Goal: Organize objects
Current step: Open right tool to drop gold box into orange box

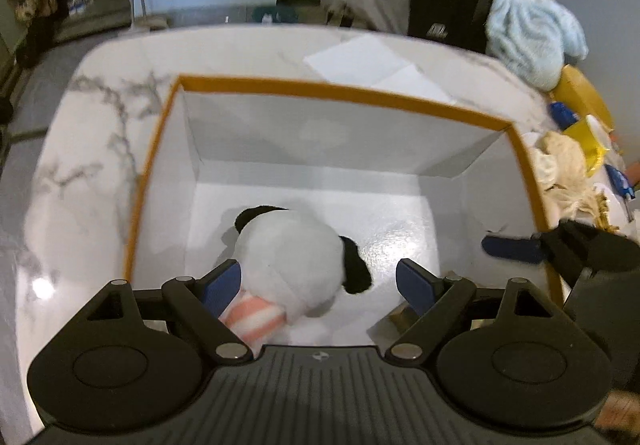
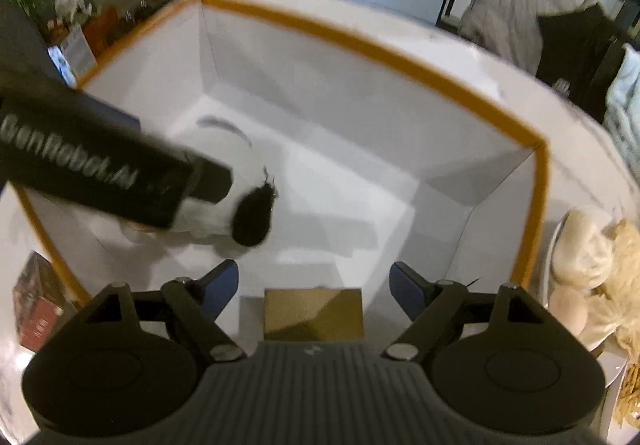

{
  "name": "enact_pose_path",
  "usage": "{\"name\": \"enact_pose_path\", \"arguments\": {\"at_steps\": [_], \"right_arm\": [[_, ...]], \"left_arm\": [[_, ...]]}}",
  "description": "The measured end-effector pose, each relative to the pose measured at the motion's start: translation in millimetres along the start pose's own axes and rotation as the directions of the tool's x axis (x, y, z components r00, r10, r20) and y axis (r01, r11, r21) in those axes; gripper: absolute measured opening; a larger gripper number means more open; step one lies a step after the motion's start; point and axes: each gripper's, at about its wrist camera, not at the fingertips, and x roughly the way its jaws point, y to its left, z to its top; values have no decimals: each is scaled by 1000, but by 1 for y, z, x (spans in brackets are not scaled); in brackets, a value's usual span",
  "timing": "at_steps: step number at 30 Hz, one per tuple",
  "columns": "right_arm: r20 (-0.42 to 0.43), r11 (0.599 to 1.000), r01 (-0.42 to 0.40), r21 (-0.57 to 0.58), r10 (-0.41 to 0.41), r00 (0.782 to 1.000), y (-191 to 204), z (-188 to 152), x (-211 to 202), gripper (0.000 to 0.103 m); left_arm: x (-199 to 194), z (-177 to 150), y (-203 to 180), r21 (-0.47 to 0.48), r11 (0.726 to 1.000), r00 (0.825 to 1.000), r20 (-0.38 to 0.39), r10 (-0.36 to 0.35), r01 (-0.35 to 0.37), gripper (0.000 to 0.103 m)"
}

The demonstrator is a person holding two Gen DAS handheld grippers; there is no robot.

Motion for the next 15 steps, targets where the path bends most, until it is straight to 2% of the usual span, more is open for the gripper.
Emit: {"name": "enact_pose_path", "arguments": {"at_steps": [3,6,10,15], "right_arm": [[100,1000,-15,13,13,995,4,-8,-38,86],[221,1000,12,7,-13,975,9,-31,-72,92],[353,999,46,-15,-38,935,30,-89,-112,95],[435,1000,-20,-2,19,900,49,-168,-123,96]], "left_arm": [[-31,-21,0,23,1000,996,86,-1,-1,100],[-63,-58,3,62,998,985,171,0,-11,101],[-78,-111,13,62,996,969,243,44,-61,103],[-70,-166,37,-15,994,957,271,105,-104,103]]}}
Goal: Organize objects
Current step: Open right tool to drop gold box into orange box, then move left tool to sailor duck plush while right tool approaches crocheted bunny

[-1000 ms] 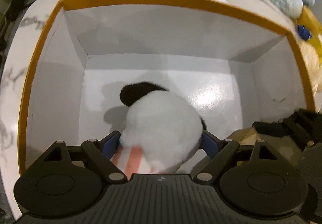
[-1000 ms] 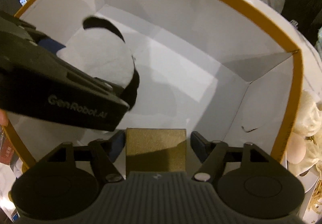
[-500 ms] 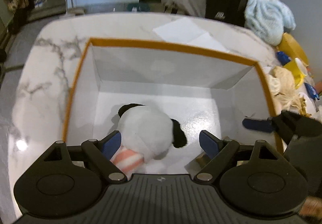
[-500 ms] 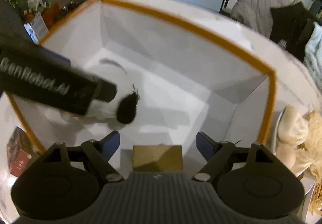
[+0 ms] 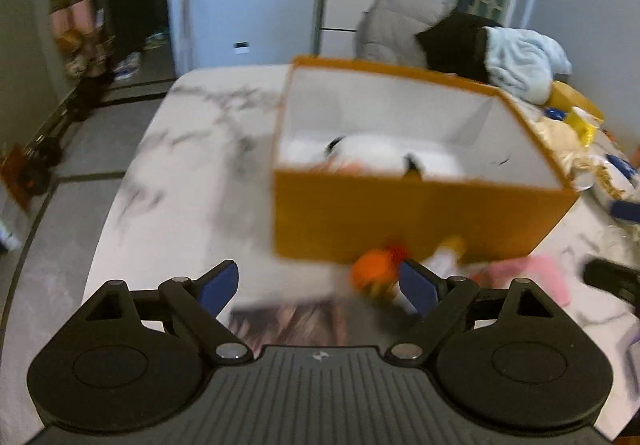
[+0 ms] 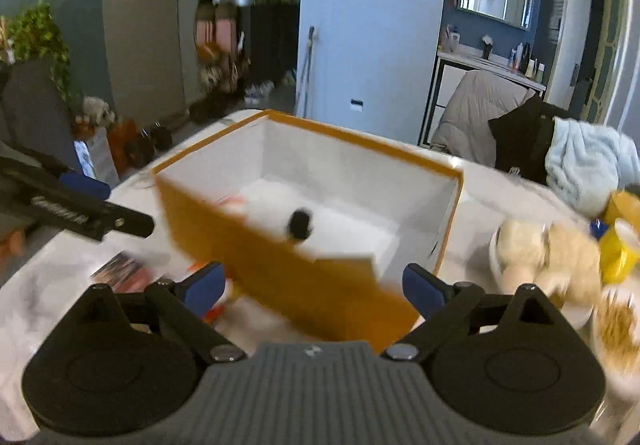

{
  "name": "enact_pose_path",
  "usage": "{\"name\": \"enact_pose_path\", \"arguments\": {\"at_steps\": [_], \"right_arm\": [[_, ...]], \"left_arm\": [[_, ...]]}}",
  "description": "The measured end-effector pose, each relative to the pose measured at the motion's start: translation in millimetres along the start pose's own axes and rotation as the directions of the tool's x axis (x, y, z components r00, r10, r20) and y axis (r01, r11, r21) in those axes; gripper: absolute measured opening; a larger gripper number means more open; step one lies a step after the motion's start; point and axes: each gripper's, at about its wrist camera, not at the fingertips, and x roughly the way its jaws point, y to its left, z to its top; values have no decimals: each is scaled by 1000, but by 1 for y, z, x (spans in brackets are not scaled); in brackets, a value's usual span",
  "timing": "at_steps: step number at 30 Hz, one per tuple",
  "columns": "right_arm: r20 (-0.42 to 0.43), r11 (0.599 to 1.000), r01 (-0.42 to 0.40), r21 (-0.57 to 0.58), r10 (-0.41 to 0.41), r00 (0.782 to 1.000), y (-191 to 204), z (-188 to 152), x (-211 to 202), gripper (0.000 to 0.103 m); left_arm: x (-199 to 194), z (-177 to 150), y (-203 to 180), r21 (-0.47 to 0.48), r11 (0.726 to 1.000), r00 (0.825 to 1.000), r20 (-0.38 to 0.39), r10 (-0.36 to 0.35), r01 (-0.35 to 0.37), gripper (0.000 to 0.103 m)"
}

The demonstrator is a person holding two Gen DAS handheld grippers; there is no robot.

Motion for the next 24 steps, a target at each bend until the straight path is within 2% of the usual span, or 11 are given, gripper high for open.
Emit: {"name": "enact_pose_path", "arguments": {"at_steps": [3,6,13,15,19,24], "right_arm": [[31,997,-44,64,42,999,7,-34,-20,96],[22,989,-76,127,74,997,9,-61,-28,96],[-15,985,-81,151,84,996,3,-76,-28,96],[-19,984,-90,151,94,995,2,-79,-28,96],[-35,985,-93,142,99,994,4,-88,-28,97],[-40,982,-112,150,119,992,5,-93,-21,97]], "left_arm": [[8,-22,11,-27,1000,1000,1,-1,1,103],[22,-27,14,-27,1000,1000,-18,0,-1,103],[56,-16,6,40,996,996,-16,85,-84,103],[63,-16,9,35,997,998,-10,68,-68,103],[61,-23,20,-36,999,998,-62,-2,0,103],[49,-40,12,31,999,996,-79,-27,30,103]]}}
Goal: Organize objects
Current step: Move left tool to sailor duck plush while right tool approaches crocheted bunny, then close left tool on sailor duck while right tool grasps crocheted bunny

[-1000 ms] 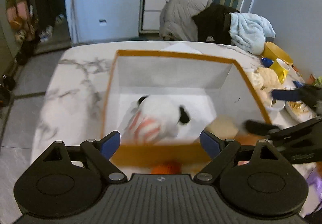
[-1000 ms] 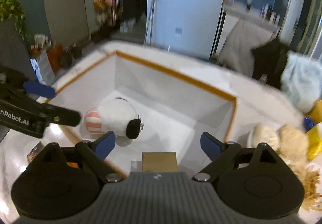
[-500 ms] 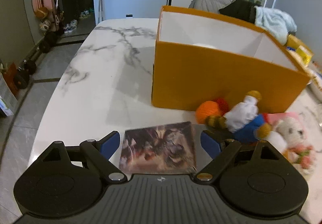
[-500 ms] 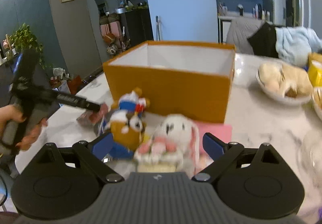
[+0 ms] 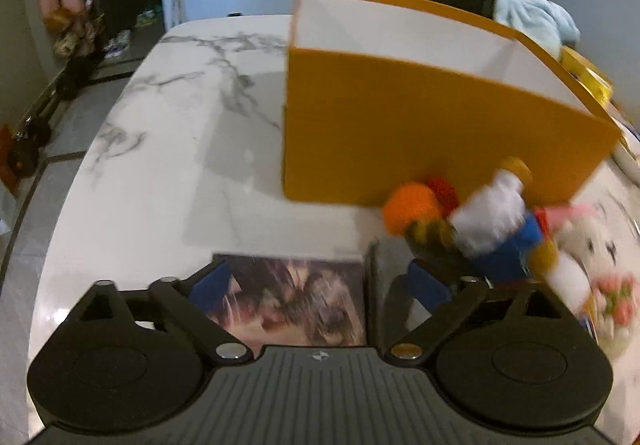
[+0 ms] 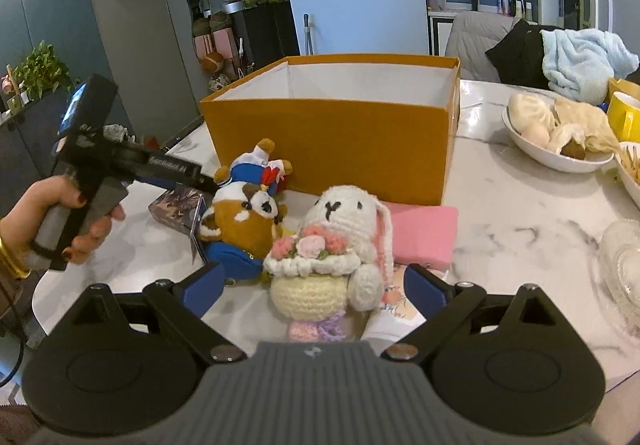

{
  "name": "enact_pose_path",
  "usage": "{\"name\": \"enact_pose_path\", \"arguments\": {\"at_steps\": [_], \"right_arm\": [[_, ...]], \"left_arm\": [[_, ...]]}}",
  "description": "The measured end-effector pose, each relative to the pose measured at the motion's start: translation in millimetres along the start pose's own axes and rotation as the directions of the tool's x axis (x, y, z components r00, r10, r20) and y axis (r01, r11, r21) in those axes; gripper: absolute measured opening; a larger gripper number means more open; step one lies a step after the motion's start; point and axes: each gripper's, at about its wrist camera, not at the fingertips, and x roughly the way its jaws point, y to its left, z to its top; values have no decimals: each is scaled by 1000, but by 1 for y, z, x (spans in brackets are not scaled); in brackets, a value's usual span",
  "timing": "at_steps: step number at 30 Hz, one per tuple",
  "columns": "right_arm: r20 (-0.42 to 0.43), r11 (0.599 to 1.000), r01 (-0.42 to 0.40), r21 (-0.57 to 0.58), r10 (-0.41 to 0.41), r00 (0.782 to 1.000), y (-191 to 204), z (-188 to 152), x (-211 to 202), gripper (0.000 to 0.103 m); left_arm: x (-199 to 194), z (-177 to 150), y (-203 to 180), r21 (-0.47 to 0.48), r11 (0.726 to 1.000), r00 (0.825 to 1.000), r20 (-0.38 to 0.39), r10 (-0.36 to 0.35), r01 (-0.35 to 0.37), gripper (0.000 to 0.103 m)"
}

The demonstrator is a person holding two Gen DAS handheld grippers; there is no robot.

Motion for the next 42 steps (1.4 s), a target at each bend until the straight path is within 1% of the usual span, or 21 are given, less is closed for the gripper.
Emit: {"name": "enact_pose_path", "arguments": {"at_steps": [3,7,10,11,14,16,19,22,28,31,33,37,40,42], "right_arm": [[14,999,22,-24,-22,1000,4,-1,5,97],[59,997,49,-60,-46,997,8,0,10,96],[68,997,43,-66,-39,997,10,4,20,96],[69,997,28,-78,-22,997,11,4,23,96],[80,995,51,-83,-44,996,15,3,35,96],[82,992,71,-101,-62,995,17,2,41,96],[66,992,66,-107,-59,996,15,-3,48,96],[62,982,121,-144,-113,992,16,-12,54,95],[76,981,115,-155,-104,992,15,-21,53,95],[74,980,106,-166,-95,993,16,-23,53,95],[86,980,97,-174,-83,993,18,-24,52,95],[99,972,79,-222,-58,993,25,-26,51,95],[109,966,86,-246,-61,992,31,-28,53,95],[113,964,86,-251,-59,992,32,-29,53,95]], "left_arm": [[-7,-9,-11,21,1000,1000,1,-21,21,103],[-11,-16,-28,58,997,998,1,-56,56,103],[-10,-17,-37,64,996,998,11,-59,58,103],[-9,-17,-37,57,997,998,14,-56,55,103],[-12,-18,-36,9,998,998,26,-60,60,103],[-18,-17,-31,-52,995,996,34,-86,88,103],[-29,-15,-28,-114,987,993,54,-109,115,103],[-33,-10,-33,-161,977,989,58,-135,142,103],[-28,3,-61,-212,971,993,66,-96,108,103],[-33,5,-73,-207,974,993,90,-78,96,103],[-38,3,-78,-198,975,991,105,-80,100,103],[-35,3,-90,-182,976,992,63,-107,117,103],[-28,7,-101,-162,981,993,59,-100,108,103],[-21,9,-108,-150,981,992,49,-116,123,103]]}}
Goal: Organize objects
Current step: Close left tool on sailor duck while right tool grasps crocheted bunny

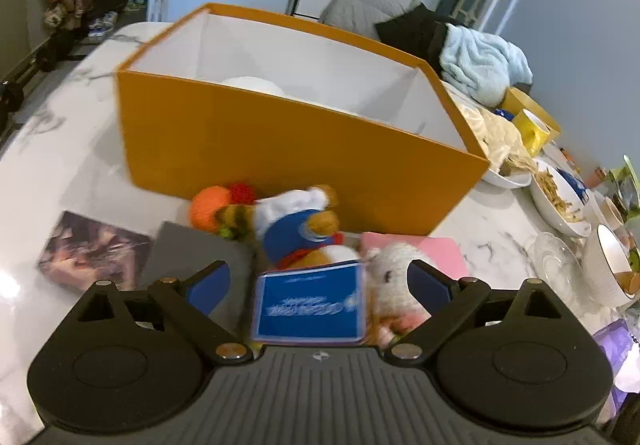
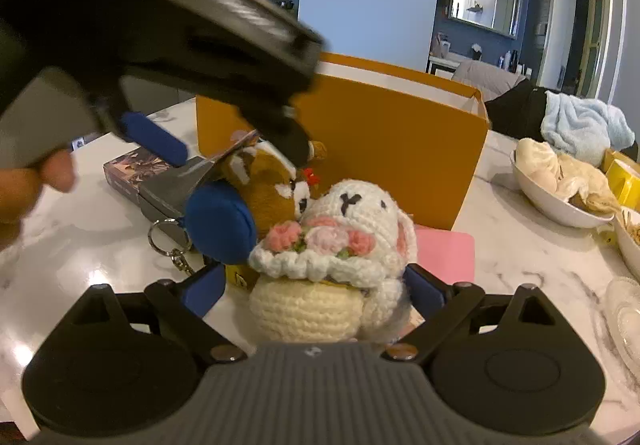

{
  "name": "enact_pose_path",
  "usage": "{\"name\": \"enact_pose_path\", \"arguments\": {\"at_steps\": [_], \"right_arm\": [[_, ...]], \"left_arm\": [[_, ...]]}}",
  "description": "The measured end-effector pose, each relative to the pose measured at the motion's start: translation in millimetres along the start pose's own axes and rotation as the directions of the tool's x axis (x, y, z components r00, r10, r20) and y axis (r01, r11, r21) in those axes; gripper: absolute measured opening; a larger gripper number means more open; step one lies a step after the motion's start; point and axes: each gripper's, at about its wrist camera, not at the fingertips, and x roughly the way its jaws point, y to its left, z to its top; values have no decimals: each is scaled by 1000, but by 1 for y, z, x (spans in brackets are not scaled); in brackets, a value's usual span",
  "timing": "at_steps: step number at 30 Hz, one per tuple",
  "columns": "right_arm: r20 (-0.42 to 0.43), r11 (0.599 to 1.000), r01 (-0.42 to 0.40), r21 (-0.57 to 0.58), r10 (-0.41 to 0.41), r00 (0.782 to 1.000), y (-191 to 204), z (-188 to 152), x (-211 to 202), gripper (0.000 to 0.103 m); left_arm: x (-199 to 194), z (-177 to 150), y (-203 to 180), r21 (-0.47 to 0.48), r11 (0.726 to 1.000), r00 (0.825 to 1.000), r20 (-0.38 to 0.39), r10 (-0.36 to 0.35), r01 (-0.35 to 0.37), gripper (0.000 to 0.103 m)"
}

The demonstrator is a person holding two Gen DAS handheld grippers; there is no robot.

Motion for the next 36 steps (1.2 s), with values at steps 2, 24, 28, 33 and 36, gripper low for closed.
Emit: {"name": "enact_pose_path", "arguments": {"at_steps": [2,24,28,33,36], "right_arm": [[-1,1000,-4,5,4,1000,-2,-1,0,95],[23,1000,4,-30,-3,1000,-9,-3,12,81],[17,1000,-24,20,24,1000,-15,-7,16,83],[15,999,-33,40,33,999,-18,-9,20,86],[-26,999,-25,-25,24,999,-8,-8,28,92]], "left_arm": [[11,-1,-5,-3,1000,999,-38,-15,15,103],[9,-16,16,-30,998,998,19,57,-56,103],[13,-16,6,-14,999,999,21,48,-47,103],[14,-14,6,-28,998,998,42,50,-49,64],[18,-15,8,-31,999,1000,15,21,-20,62]]}}
